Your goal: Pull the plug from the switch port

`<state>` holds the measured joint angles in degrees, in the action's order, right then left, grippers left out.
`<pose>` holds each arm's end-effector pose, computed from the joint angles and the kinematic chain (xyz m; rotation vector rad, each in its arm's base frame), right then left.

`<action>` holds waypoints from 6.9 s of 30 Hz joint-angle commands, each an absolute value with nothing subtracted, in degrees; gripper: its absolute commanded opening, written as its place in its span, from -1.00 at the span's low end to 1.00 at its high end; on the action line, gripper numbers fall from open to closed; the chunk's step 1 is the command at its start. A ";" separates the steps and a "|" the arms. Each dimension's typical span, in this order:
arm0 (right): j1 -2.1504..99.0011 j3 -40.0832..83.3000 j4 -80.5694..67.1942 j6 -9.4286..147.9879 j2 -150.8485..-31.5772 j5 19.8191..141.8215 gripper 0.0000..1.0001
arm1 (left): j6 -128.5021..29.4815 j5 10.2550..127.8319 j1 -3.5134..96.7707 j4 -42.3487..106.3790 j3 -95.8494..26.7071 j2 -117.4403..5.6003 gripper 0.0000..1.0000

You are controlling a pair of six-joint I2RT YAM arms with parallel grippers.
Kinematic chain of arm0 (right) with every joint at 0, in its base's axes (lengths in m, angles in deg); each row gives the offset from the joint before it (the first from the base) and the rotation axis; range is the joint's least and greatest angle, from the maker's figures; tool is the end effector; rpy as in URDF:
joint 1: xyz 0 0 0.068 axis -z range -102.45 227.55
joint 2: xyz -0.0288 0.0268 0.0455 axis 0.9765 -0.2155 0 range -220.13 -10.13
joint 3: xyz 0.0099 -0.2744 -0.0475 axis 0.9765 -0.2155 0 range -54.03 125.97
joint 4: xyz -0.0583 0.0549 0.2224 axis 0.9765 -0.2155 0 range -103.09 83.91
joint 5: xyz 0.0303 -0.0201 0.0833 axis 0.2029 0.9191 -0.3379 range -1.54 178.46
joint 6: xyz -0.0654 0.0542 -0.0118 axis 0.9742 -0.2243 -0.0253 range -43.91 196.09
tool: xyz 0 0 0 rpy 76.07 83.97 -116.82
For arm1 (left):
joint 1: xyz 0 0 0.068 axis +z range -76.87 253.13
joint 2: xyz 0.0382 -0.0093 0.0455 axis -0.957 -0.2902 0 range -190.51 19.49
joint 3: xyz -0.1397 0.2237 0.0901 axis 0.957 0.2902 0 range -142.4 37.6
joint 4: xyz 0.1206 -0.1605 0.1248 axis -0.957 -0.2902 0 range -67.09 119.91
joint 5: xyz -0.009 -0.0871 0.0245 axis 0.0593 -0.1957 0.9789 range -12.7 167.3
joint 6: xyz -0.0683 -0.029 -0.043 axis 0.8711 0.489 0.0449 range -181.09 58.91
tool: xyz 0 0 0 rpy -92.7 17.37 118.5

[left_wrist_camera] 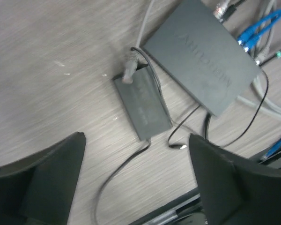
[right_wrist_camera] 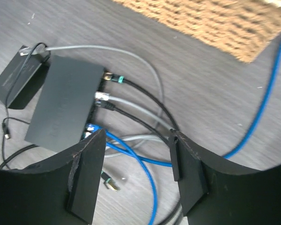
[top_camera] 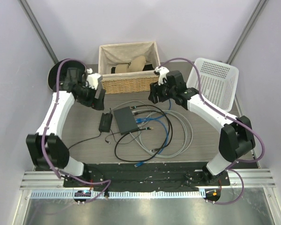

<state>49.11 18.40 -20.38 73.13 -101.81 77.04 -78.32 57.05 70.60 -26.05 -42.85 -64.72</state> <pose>0.3243 0.1926 0.2863 -0.5971 2.1082 0.5286 0.2859 -0.0389 0.3026 0.5593 2.4931 -0.3636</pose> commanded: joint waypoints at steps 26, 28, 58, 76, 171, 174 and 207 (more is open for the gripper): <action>45.74 22.87 -19.27 81.88 -108.57 70.62 0.31 | -63.11 70.92 66.43 -17.02 -32.98 -84.84 0.11; 44.07 23.58 -19.28 82.68 -110.06 71.41 0.32 | -63.63 65.90 67.76 -16.93 -31.40 -84.14 0.22; 43.19 21.04 -20.24 82.69 -109.10 72.03 0.36 | -64.08 53.00 66.02 -9.91 -24.89 -79.13 0.54; 43.19 20.59 -20.59 84.45 -110.41 72.11 0.36 | -91.27 76.95 69.77 -10.44 -18.13 -71.31 -0.67; 52.33 41.16 -36.42 90.52 -131.33 44.69 0.03 | -65.66 48.83 57.13 -28.27 -53.37 -104.00 -1.00; 52.50 42.65 -36.94 89.37 -134.14 46.18 0.03 | -65.66 49.09 57.13 -28.10 -52.84 -104.44 -1.00; 55.14 42.22 -19.28 61.77 -146.01 21.41 -0.03 | -68.30 55.95 54.06 -26.69 -49.85 -106.28 -1.00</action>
